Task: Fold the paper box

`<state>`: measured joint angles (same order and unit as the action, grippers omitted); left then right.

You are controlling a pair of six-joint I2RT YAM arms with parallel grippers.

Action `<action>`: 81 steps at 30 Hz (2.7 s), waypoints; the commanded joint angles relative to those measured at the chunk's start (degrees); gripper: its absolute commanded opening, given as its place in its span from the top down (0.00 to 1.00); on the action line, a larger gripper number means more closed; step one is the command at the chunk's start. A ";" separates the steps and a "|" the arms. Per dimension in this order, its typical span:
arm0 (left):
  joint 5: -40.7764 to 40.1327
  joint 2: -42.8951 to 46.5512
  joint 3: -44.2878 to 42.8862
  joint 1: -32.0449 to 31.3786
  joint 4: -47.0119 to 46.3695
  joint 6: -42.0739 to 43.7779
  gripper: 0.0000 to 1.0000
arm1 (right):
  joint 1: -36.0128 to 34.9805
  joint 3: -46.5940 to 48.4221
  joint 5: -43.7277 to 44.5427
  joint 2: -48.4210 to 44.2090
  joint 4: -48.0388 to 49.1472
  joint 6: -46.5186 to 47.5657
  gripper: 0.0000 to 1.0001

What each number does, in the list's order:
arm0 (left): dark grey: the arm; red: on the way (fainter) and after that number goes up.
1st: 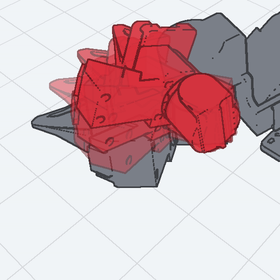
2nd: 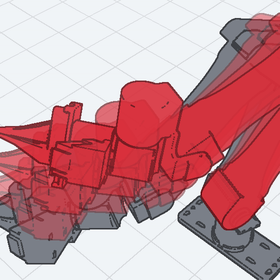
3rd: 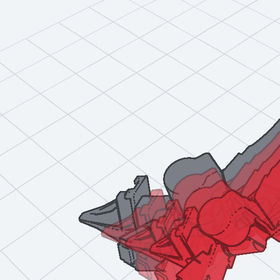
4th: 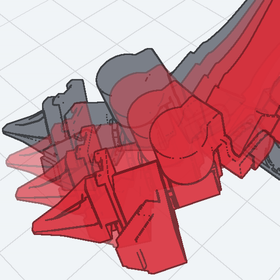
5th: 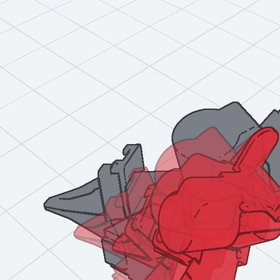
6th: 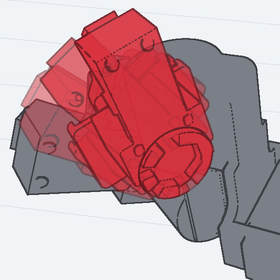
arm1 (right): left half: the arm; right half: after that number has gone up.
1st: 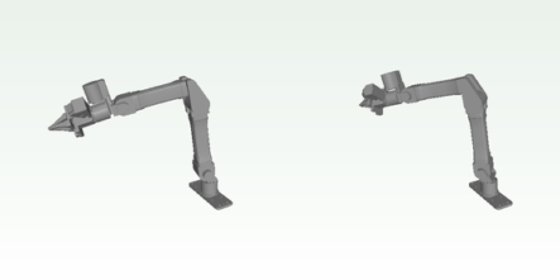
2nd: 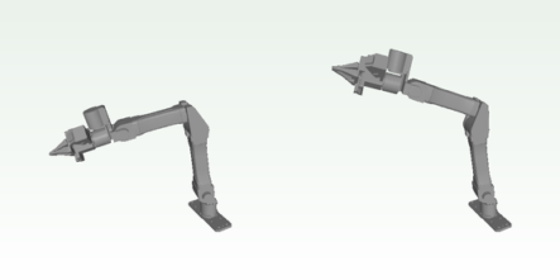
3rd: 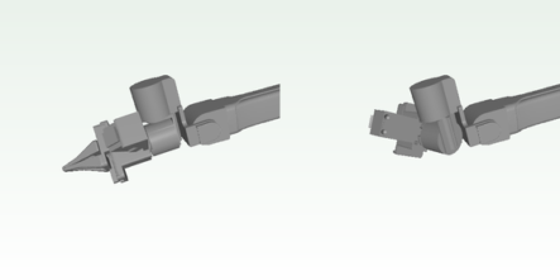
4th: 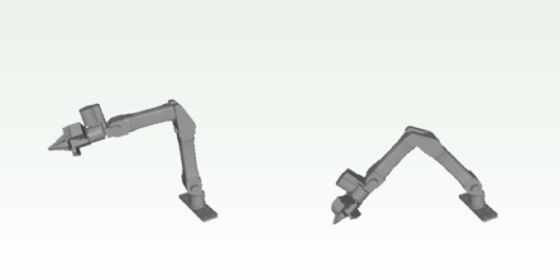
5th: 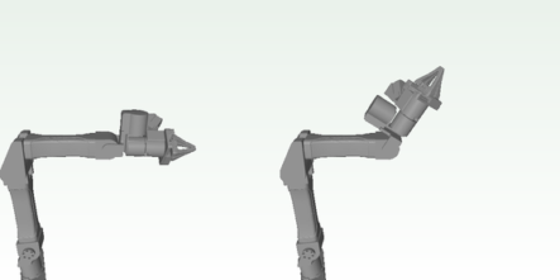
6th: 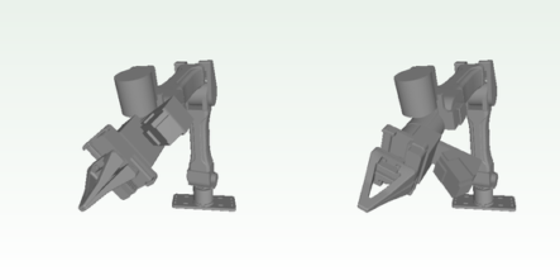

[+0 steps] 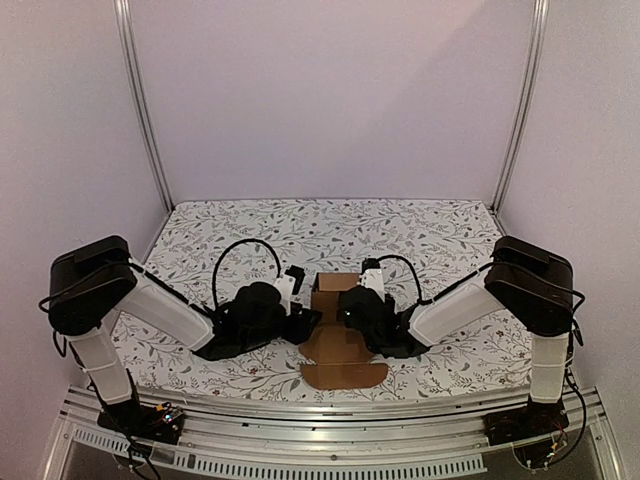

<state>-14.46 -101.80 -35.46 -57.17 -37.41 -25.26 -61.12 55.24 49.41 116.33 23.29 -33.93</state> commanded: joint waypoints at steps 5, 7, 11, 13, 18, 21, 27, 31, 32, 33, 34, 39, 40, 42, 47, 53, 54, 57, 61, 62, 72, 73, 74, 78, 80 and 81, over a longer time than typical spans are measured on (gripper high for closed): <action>-0.45 -3.48 -5.01 -0.74 -4.80 2.68 0.45 | -0.36 1.14 -0.33 1.67 -1.58 -2.60 1.00; -0.78 -4.15 -6.00 -0.75 -4.67 3.28 0.46 | -0.36 1.18 -0.73 1.99 -1.65 -3.01 1.00; -2.55 -5.84 -8.25 -0.75 -3.43 4.11 0.47 | -0.37 1.26 -1.60 2.21 -1.67 -3.67 1.00; -2.76 -6.55 -8.96 -0.75 -3.12 4.12 0.50 | -0.42 1.35 -1.94 2.15 -1.84 -3.83 1.00; -3.07 -8.13 -10.14 -0.92 -2.50 3.87 0.60 | -0.60 1.48 -2.31 1.71 -2.06 -3.99 1.00; -3.78 -8.77 -10.48 -1.08 -2.49 4.04 0.63 | -0.65 1.76 -3.00 1.62 -2.19 -4.27 1.00; -4.68 -9.12 -11.29 -1.43 -2.33 4.60 0.68 | -0.98 2.21 -4.15 1.49 -2.42 -4.54 1.00; -5.47 -9.10 -11.77 -1.63 -1.73 5.19 0.73 | -0.94 2.32 -5.20 1.07 -2.54 -4.48 0.94; -5.69 -9.09 -11.82 -1.68 -1.59 5.36 0.73 | -0.93 2.26 -5.58 0.88 -2.58 -4.60 0.88; -5.87 -9.03 -11.89 -1.71 -1.47 5.39 0.74 | -0.98 2.12 -6.11 0.71 -2.56 -4.71 0.83; -6.09 -9.03 -11.92 -1.72 -1.31 5.51 0.74 | -1.03 2.00 -6.42 0.22 -2.55 -4.80 0.76; -7.46 -9.03 -11.91 -1.77 -1.02 5.63 0.76 | -1.17 0.91 -8.32 -2.19 -2.83 -4.62 0.55; -7.73 -9.00 -11.91 -1.74 -1.00 5.65 0.76 | -1.21 0.65 -8.67 -2.63 -2.86 -4.57 0.51; -8.21 -8.90 -11.89 -1.73 -0.92 5.74 0.76 | -1.29 0.19 -9.09 -3.95 -3.45 -4.52 0.43; -9.43 -8.97 -11.73 -1.72 -0.99 6.16 0.77 | -1.39 -1.80 -10.97 -6.80 -5.16 -4.21 0.33; -9.73 -8.62 -11.21 -1.63 -1.09 7.23 0.87 | -1.41 -4.47 -14.27 -11.95 -8.46 -1.79 0.22; -9.67 -8.58 -11.13 -1.56 -1.09 7.46 0.92 | -1.45 -5.02 -15.34 -12.59 -8.78 -0.64 0.19; -9.09 -8.48 -11.17 -1.29 -1.04 8.08 1.00 | -1.38 -7.53 -17.09 -16.30 -9.30 1.81 0.16; -7.38 -8.37 -10.53 -0.92 -2.24 9.30 1.00 | -1.35 -9.58 -18.24 -22.41 -13.92 6.08 0.13; -6.95 -8.41 -10.36 -0.77 -2.45 9.46 1.00 | -1.37 -9.81 -18.51 -24.43 -15.48 7.13 0.13; -2.54 -9.45 -10.55 -0.54 -5.24 14.18 1.00 | 2.27 -6.41 -28.65 -35.99 -23.13 19.01 0.17; -1.92 -9.73 -10.44 -0.42 -5.90 14.92 1.00 | 2.93 -5.53 -31.09 -35.96 -23.27 19.96 0.18; -1.22 -10.13 -10.30 -0.40 -6.83 15.71 1.00 | 3.61 -4.74 -32.81 -35.85 -23.29 20.55 0.22; 1.12 -11.91 -9.67 -0.40 -11.50 18.55 1.00 | 6.34 -1.15 -39.60 -33.61 -23.29 21.48 0.43; 2.73 -12.90 -9.30 -0.34 -13.88 19.50 1.00 | 6.94 0.55 -41.08 -31.56 -23.29 21.57 0.58; 3.32 -13.40 -9.01 -0.32 -15.04 19.88 1.00 | 7.19 1.32 -41.45 -30.55 -23.29 21.66 0.65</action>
<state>-14.98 -112.73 -45.89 -57.84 -46.22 -8.82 -55.16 53.34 14.35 82.21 1.58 -14.20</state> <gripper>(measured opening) 0.015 0.453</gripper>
